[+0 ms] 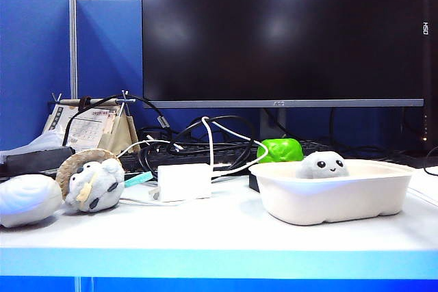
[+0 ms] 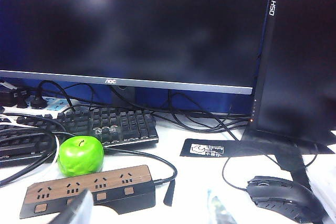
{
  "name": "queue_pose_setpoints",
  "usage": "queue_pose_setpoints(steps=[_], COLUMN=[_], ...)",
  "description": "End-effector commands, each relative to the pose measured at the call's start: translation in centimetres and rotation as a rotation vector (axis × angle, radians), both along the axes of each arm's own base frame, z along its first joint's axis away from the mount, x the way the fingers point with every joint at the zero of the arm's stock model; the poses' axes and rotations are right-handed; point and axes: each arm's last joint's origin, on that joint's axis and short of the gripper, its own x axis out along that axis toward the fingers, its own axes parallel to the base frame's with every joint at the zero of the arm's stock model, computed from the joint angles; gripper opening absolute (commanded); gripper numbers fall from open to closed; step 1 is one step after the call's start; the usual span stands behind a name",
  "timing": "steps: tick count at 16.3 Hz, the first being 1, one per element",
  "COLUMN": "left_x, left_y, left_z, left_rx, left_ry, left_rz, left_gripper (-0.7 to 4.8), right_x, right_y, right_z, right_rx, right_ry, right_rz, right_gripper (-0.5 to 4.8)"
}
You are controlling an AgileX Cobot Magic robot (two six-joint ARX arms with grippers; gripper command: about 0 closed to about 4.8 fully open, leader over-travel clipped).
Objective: Identity fluffy octopus among items on the table, put them into the paper lunch box.
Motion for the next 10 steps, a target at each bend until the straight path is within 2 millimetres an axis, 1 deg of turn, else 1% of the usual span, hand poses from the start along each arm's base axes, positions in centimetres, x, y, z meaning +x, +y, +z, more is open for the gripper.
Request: queue_pose_setpoints(steps=[1, 4, 8, 9, 10], left_x=[0.0, 0.0, 0.0, 0.0, 0.0], left_y=[0.0, 0.0, 0.0, 0.0, 0.0], left_z=[0.1, 0.1, 0.1, 0.1, 0.1], left_rx=[0.001, 0.000, 0.001, 0.001, 0.001], left_ry=[-0.010, -0.010, -0.010, -0.010, -0.010], left_rz=[0.000, 0.000, 0.000, 0.000, 0.000], left_gripper=[0.35, 0.35, 0.35, 0.35, 0.35], right_x=[-0.1, 0.1, 1.1, 1.4, 1.5], right_y=[-0.1, 0.1, 0.7, 0.9, 1.0], right_z=[0.2, -0.2, -3.4, -4.8, -5.7], right_rx=[0.013, 0.011, -0.048, -0.073, -0.091], right_ry=[-0.015, -0.010, 0.075, 0.112, 0.138], right_rz=[-0.002, -0.002, -0.002, -0.003, -0.003], right_gripper=[2.78, 2.78, 2.78, 2.78, 2.78])
